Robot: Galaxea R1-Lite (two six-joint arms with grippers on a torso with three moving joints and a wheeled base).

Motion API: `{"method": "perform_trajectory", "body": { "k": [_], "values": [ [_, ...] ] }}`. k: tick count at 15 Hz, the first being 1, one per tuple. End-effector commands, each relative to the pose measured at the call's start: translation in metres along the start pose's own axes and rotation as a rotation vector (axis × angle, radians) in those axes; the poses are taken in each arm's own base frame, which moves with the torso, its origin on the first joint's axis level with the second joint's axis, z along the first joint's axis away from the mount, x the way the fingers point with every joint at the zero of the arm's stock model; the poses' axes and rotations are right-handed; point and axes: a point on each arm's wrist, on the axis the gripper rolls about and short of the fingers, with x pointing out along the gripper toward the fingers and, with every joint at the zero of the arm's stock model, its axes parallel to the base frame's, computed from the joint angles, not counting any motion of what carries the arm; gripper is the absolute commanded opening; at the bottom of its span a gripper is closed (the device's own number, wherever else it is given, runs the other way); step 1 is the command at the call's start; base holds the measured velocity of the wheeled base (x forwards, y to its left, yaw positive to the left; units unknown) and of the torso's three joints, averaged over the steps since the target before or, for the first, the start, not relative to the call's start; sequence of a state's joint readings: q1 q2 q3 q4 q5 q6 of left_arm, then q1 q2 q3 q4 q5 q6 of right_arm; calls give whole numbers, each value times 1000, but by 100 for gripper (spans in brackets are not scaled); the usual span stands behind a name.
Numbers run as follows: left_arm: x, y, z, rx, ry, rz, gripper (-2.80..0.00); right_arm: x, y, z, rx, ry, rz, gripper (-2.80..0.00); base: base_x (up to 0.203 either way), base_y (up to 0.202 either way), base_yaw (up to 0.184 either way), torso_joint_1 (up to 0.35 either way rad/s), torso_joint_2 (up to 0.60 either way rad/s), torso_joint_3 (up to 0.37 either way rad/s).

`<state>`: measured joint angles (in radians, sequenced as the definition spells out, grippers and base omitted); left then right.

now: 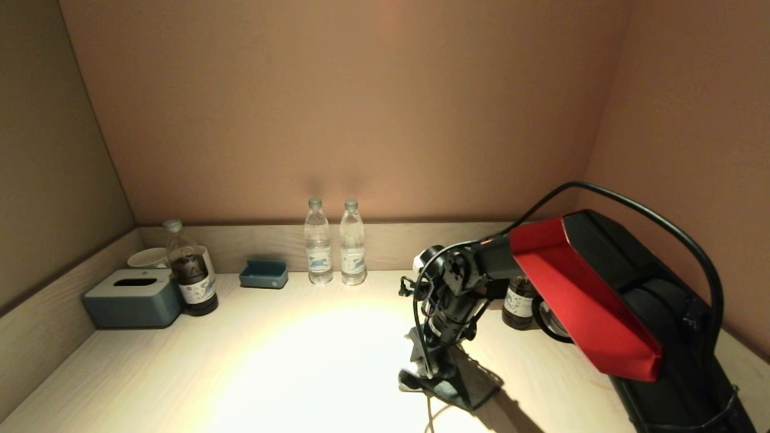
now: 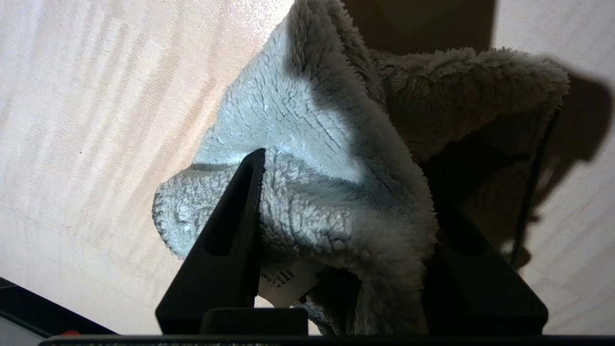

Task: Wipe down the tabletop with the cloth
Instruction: Sweep the stains on the table

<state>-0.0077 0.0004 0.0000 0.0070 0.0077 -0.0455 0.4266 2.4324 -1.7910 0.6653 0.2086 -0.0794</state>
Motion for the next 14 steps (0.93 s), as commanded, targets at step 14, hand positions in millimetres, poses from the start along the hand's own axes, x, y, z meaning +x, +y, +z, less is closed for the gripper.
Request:
{"method": "perform_trajectory", "body": {
  "k": [14],
  "values": [
    [0, 0, 0, 0, -1, 0, -280, 16, 43, 22, -123, -57, 78, -280, 0, 0, 0, 0, 0, 0]
  ]
}}
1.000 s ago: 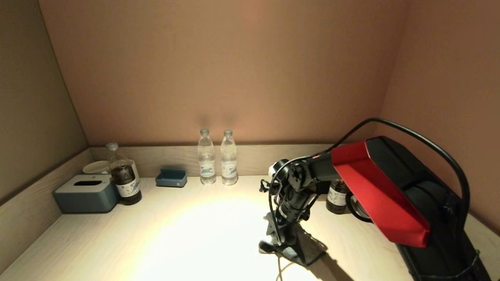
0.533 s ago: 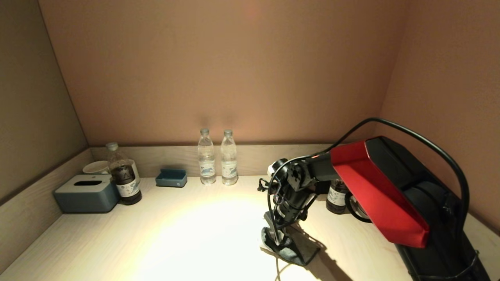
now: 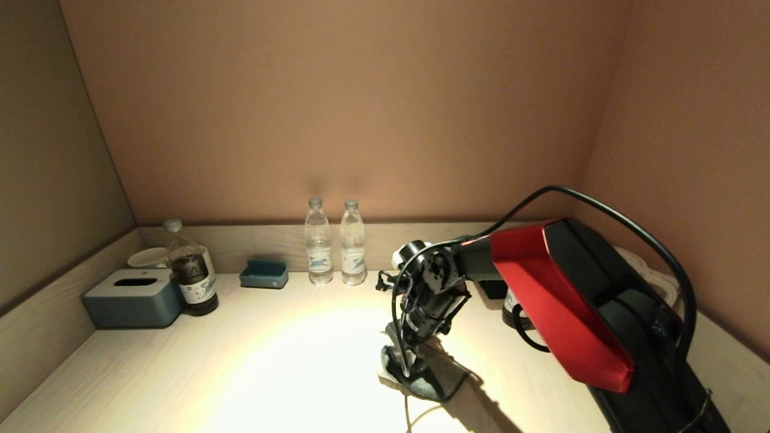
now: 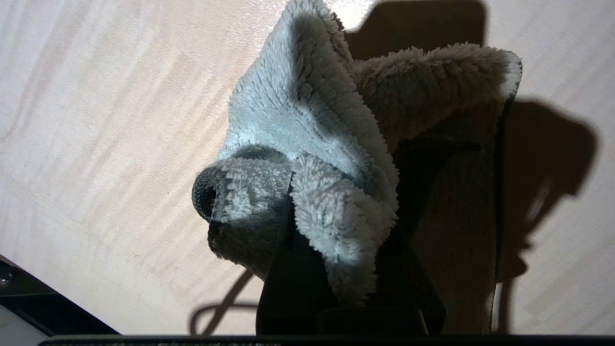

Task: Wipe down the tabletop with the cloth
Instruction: Sweep the stains on the table

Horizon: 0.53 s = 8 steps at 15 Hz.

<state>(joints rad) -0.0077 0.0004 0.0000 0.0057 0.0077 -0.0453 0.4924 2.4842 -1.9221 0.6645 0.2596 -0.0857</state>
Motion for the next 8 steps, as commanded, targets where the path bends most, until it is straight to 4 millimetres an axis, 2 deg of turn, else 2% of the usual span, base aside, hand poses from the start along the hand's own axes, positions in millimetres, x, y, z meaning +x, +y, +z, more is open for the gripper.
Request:
{"method": "perform_trajectory", "body": {
  "k": [1, 4, 6, 8],
  "values": [
    [0, 0, 0, -1, 0, 0, -280, 19, 18, 0, -52, 27, 15, -280, 0, 0, 0, 0, 0, 0],
    [0, 0, 0, -1, 0, 0, -280, 25, 20, -2, -59, 42, -29, -280, 0, 0, 0, 0, 0, 0],
    [0, 0, 0, -1, 0, 0, -280, 27, 16, -3, -61, 59, -174, -280, 0, 0, 0, 0, 0, 0],
    [0, 0, 0, -1, 0, 0, -280, 25, 14, -3, -54, 59, -188, -280, 0, 0, 0, 0, 0, 0]
  ]
}}
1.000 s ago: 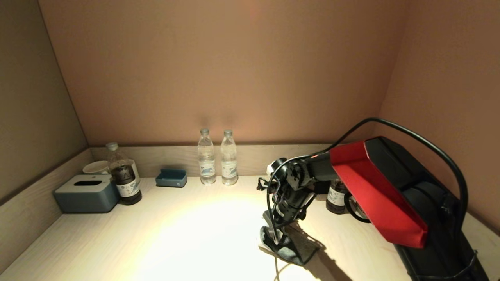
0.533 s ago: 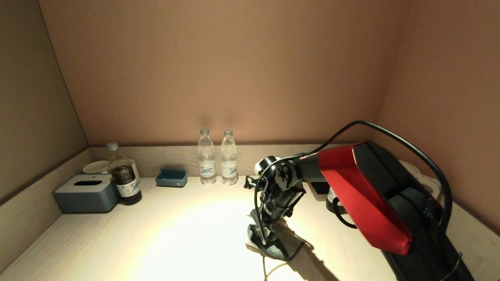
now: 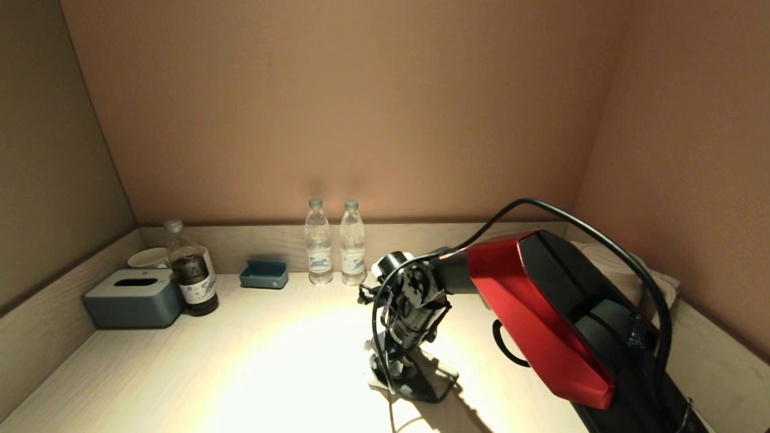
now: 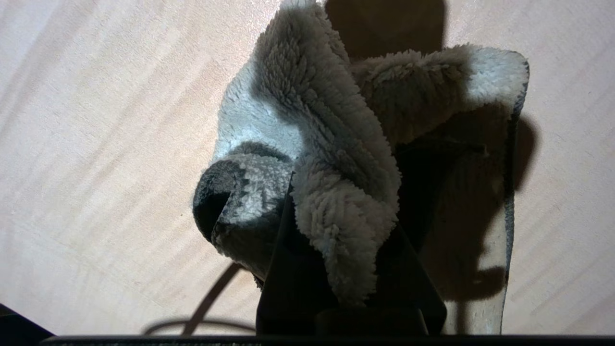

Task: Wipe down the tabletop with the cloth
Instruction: Sweep the stains on the table

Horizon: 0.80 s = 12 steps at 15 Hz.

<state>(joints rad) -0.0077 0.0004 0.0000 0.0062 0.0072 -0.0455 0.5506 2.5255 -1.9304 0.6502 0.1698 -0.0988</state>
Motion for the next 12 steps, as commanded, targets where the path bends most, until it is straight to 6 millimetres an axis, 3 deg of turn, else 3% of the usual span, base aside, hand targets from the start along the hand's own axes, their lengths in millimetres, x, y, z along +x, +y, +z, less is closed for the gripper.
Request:
{"method": "perform_trajectory", "body": {
  "k": [1, 3, 6, 12],
  "values": [
    [0, 0, 0, 0, 0, 0, -280, 0, -8, -3, 20, 29, -134, -280, 0, 0, 0, 0, 0, 0],
    [0, 0, 0, 0, 0, 0, -280, 0, -11, -4, 34, 37, -147, -280, 0, 0, 0, 0, 0, 0],
    [0, 0, 0, 0, 0, 0, -280, -12, -52, -17, 157, 98, -214, -280, 0, 0, 0, 0, 0, 0],
    [0, 0, 0, 0, 1, 0, -280, -32, -104, -31, 276, 86, -251, -280, 0, 0, 0, 0, 0, 0]
  ]
}}
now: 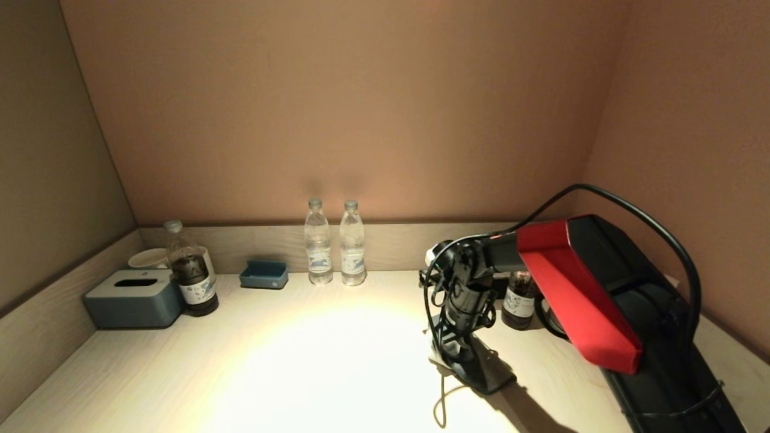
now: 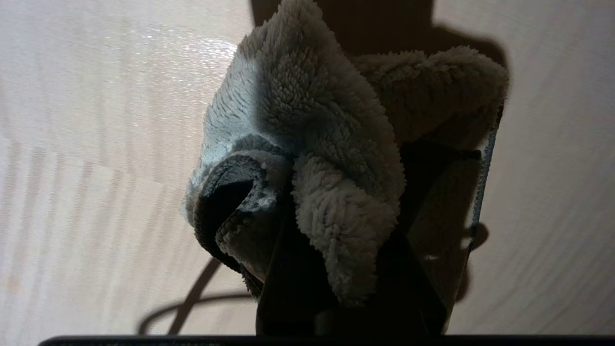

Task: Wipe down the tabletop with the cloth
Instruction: Sweep the stains on the table

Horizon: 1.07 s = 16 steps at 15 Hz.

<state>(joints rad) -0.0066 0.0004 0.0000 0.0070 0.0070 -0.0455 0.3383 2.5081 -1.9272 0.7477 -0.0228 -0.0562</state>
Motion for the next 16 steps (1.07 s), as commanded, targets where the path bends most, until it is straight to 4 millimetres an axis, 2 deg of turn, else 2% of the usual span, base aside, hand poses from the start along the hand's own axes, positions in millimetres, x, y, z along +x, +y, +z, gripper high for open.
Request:
{"method": "perform_trajectory", "body": {
  "k": [1, 4, 8, 11, 12, 13, 14, 16],
  "values": [
    [0, 0, 0, 0, -1, 0, -280, -3, -16, -2, 34, 2, -6, -280, 0, 0, 0, 0, 0, 0],
    [0, 0, 0, 0, -1, 0, -280, -15, -27, -9, 61, 30, 17, -280, 0, 0, 0, 0, 0, 0],
    [0, 0, 0, 0, -1, 0, -280, -21, -13, -8, 35, 19, 101, -280, 0, 0, 0, 0, 0, 0],
    [0, 0, 0, 0, -1, 0, -280, -20, 39, -6, -74, 24, 138, -280, 0, 0, 0, 0, 0, 0],
    [0, 0, 0, 0, -1, 0, -280, -20, 43, -6, -80, 25, 141, -280, 0, 0, 0, 0, 0, 0],
    [0, 0, 0, 0, -1, 0, -280, -20, 55, -7, -101, 27, 148, -280, 0, 0, 0, 0, 0, 0],
    [0, 0, 0, 0, -1, 0, -280, -22, 76, -9, -143, 29, 170, -280, 0, 0, 0, 0, 0, 0],
    [0, 0, 0, 0, -1, 0, -280, -28, 96, -12, -183, 26, 225, -280, 0, 0, 0, 0, 0, 0]
  ]
}}
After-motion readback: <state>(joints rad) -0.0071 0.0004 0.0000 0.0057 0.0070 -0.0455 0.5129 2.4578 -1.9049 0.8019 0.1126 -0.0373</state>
